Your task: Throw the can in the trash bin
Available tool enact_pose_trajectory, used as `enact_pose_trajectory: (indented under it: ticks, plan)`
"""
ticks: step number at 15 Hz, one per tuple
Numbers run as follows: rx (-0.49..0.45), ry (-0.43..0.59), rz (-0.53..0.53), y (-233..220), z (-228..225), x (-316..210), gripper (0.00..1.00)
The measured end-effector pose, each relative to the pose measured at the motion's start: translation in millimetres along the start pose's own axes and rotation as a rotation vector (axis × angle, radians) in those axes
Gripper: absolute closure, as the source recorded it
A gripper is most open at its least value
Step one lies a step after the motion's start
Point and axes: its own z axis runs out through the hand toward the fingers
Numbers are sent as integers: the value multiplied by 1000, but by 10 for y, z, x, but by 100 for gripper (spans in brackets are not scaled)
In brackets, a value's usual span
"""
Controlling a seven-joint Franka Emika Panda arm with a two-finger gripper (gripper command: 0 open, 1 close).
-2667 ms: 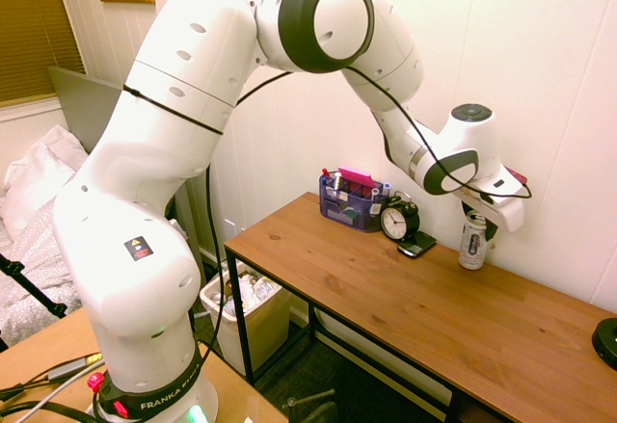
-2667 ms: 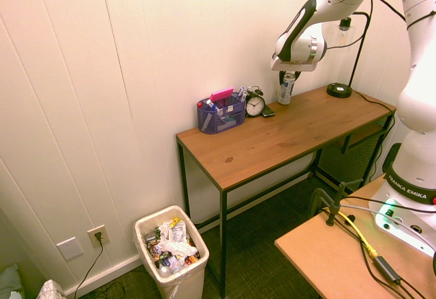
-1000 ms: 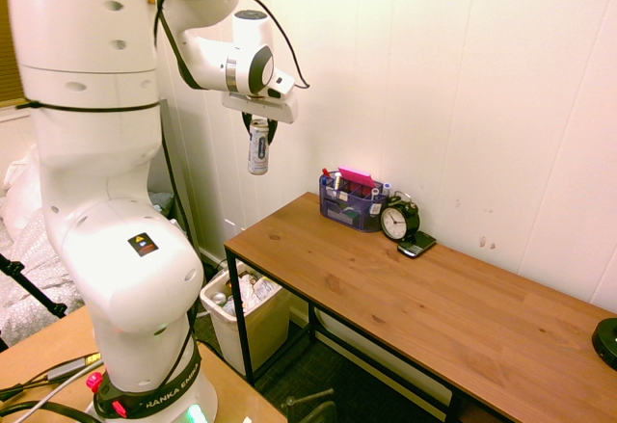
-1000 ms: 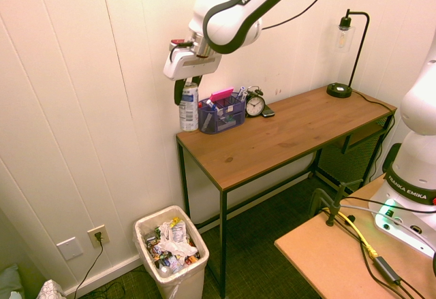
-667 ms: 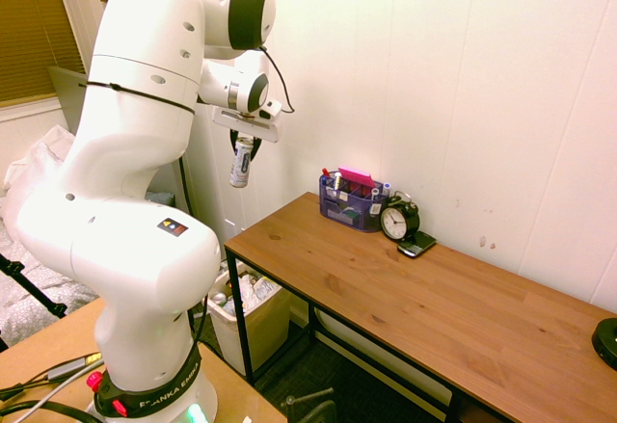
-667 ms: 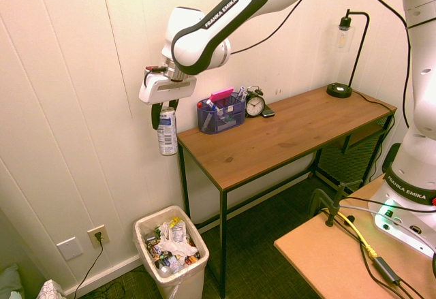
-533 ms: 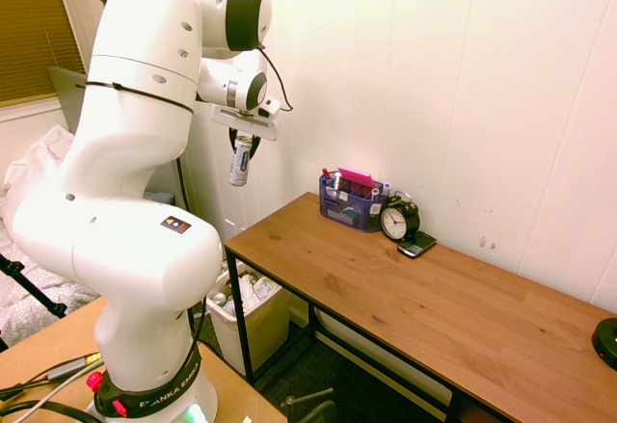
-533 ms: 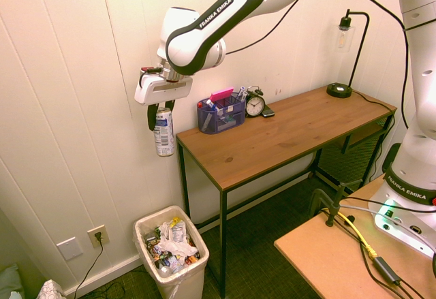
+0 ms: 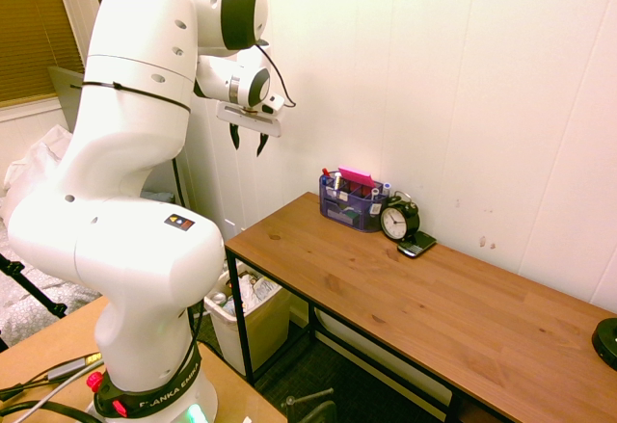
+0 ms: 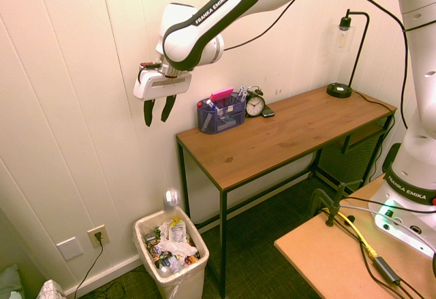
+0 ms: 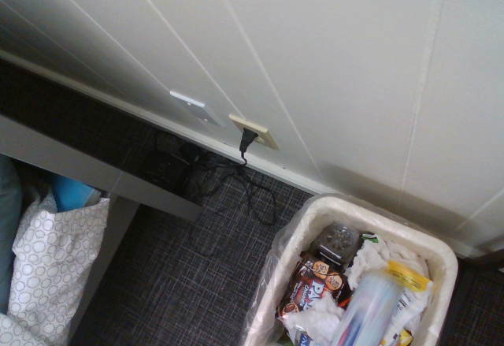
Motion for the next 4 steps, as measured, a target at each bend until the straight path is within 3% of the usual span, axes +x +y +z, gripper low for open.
enact_pose_trajectory:
  ticks: [4]
  plan:
    - [31, 73, 73, 397, -323, 462, 0]
